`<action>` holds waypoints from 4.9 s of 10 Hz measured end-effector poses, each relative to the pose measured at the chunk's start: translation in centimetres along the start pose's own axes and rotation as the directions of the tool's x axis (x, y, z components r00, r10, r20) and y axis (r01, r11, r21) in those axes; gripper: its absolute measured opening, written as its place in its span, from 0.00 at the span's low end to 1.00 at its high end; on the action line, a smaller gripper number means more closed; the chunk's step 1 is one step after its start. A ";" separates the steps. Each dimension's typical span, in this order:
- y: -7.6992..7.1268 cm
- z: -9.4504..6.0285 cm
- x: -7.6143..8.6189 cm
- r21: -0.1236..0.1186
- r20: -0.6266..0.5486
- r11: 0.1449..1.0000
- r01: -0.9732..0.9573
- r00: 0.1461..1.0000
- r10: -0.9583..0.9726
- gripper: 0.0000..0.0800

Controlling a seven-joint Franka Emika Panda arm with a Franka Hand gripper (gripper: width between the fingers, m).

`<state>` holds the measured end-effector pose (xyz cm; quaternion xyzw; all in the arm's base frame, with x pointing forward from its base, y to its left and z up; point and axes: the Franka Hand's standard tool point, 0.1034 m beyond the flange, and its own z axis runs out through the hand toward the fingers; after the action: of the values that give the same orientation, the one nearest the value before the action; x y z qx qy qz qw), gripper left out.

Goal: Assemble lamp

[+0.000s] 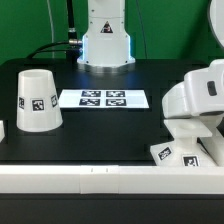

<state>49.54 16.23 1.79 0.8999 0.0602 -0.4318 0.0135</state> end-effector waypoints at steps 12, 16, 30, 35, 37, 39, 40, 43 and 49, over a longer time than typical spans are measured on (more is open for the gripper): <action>1.4 -3.3 -2.5 0.067 -0.070 0.996 0.062 0.996 -0.057 0.72; 4.1 -8.4 -6.8 0.112 -0.126 0.991 0.066 0.991 -0.052 0.72; 7.2 -14.1 -4.1 0.102 -0.867 0.994 0.034 0.494 0.072 0.72; 7.5 -16.2 -4.5 0.083 -0.952 0.996 0.025 0.296 0.072 0.72; 7.5 -16.2 -4.5 0.084 -0.952 0.996 0.025 0.297 0.072 0.72; 7.9 -16.3 -4.5 0.056 -0.955 0.998 0.031 0.294 0.045 0.72; 8.2 -17.0 -4.9 0.044 -0.953 0.998 0.034 0.300 0.032 0.72; 9.2 -19.8 -5.1 0.030 -0.958 0.999 0.038 0.286 0.018 0.72; 9.0 -19.3 -3.9 -0.002 -0.982 1.000 0.031 0.189 -0.008 0.72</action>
Offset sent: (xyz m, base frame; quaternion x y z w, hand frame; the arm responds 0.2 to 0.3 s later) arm 0.0043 -0.0010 -0.0061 0.0048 0.0125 0.0083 0.9999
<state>63.18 8.41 16.66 0.9680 0.0626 0.2392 -0.0416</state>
